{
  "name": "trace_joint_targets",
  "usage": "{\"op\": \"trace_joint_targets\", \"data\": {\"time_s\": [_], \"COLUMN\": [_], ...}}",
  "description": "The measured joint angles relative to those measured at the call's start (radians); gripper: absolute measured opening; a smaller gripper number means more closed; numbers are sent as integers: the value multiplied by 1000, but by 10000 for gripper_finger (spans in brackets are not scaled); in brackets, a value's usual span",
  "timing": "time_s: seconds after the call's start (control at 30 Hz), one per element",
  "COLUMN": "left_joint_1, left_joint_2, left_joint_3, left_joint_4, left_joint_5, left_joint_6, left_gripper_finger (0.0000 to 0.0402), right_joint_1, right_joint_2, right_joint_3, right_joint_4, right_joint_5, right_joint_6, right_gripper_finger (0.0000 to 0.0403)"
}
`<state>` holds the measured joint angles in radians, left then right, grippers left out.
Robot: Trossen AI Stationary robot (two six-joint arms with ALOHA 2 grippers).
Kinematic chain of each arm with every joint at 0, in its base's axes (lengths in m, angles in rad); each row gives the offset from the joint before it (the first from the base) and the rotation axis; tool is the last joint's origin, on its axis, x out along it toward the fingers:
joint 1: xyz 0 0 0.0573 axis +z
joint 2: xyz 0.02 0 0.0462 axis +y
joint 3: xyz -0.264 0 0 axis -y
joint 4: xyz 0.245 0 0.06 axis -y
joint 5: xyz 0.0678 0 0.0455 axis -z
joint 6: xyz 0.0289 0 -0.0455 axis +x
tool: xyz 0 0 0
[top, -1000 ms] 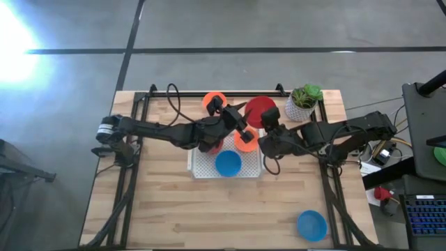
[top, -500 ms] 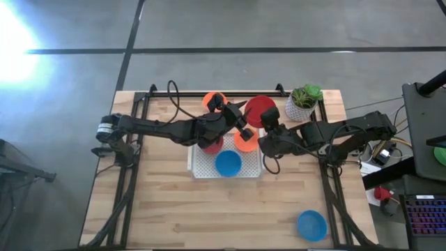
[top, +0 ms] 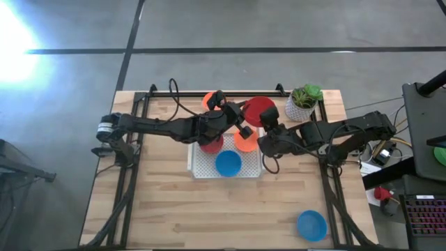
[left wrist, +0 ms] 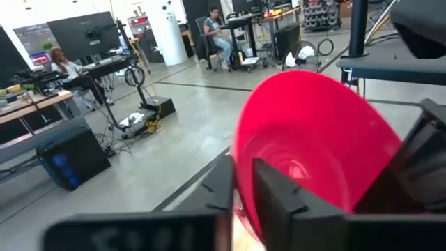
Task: Pick & Place Mini bowls
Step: Stack the red bowl on top of the red bowls on the shelf
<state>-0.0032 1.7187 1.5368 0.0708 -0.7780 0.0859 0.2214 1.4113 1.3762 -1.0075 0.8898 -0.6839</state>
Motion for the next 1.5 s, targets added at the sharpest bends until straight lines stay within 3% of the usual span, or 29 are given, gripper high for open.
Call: {"op": "trace_joint_targets", "data": {"time_s": [0.1,0.37,0.77,1.17,1.5], "left_joint_1": [1,3,13,71,107], "left_joint_2": [0,2,-1,-44,-145], "left_joint_3": [0,-2,-4,21,14], "left_joint_4": [1,-5,-25,-254,-708], "left_joint_5": [-5,-6,-27,-30,5], "left_joint_6": [2,-9,-7,-63,-94], "left_gripper_finger": [9,1,0,0,0], "right_joint_1": [0,2,6,51,63], "right_joint_2": [0,0,-2,-2,-12], "right_joint_3": [0,1,3,25,39], "right_joint_4": [2,5,0,-5,-8], "right_joint_5": [0,-2,9,7,4], "right_joint_6": [3,-23,-31,8,109], "right_gripper_finger": [9,32,128,175,176]}}
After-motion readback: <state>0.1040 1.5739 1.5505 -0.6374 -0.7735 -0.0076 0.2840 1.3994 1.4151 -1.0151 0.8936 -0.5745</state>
